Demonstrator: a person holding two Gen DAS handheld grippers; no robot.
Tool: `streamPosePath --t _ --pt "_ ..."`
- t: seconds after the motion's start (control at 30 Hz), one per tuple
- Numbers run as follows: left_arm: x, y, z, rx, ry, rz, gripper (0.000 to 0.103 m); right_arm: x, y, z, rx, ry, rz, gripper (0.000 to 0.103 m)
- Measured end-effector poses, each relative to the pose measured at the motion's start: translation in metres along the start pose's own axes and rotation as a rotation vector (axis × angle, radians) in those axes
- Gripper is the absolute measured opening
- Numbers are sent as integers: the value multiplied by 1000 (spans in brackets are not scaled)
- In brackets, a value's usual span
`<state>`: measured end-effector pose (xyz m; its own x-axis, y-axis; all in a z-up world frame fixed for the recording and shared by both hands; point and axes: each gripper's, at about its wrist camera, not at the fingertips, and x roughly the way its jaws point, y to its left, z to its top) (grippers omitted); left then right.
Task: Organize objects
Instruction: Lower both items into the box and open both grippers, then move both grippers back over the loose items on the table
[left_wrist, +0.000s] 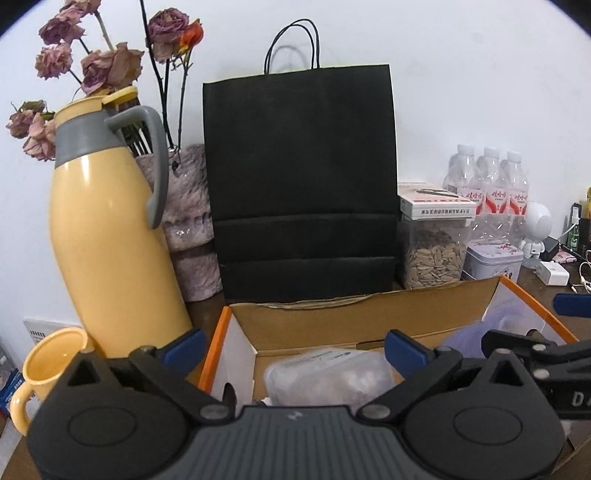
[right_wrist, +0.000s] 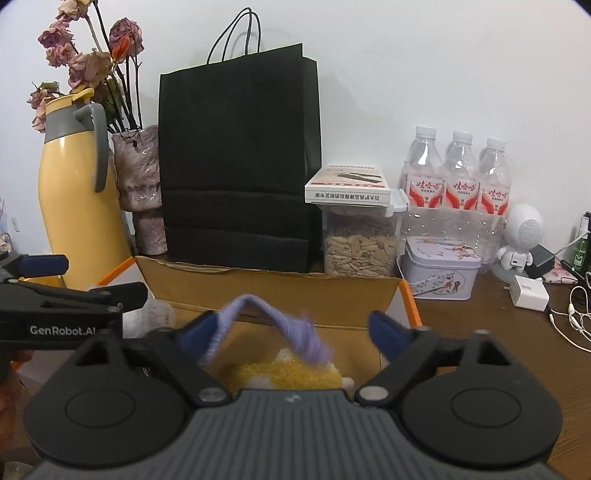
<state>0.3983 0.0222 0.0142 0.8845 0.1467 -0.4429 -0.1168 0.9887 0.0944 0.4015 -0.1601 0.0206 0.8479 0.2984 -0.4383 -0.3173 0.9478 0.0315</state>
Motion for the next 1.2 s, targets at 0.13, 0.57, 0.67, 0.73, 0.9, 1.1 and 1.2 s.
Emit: streamPosePath --t 0.13,0.57,0.67,0.73,0.9,1.1,1.2 --pt "2 0 -1 0 9 7 103 1 0 0 0 4 1 103" --pt "-5 4 1 -13 15 9 103 -3 2 -3 2 13 15 103" --pt "-14 4 1 -16 1 17 103 -11 2 -4 3 6 15 103" --pt "-21 5 -1 -21 -2 17 103 -17 2 -6 8 0 12 103" --pt "-40 8 -8 -34 3 9 103 -36 4 -12 15 -4 10 103" --pt "-66 12 -18 -43 11 2 103 -59 9 -25 20 7 2 103" --pt "-79 13 -24 -47 16 2 103 -69 12 -30 20 10 2 103"
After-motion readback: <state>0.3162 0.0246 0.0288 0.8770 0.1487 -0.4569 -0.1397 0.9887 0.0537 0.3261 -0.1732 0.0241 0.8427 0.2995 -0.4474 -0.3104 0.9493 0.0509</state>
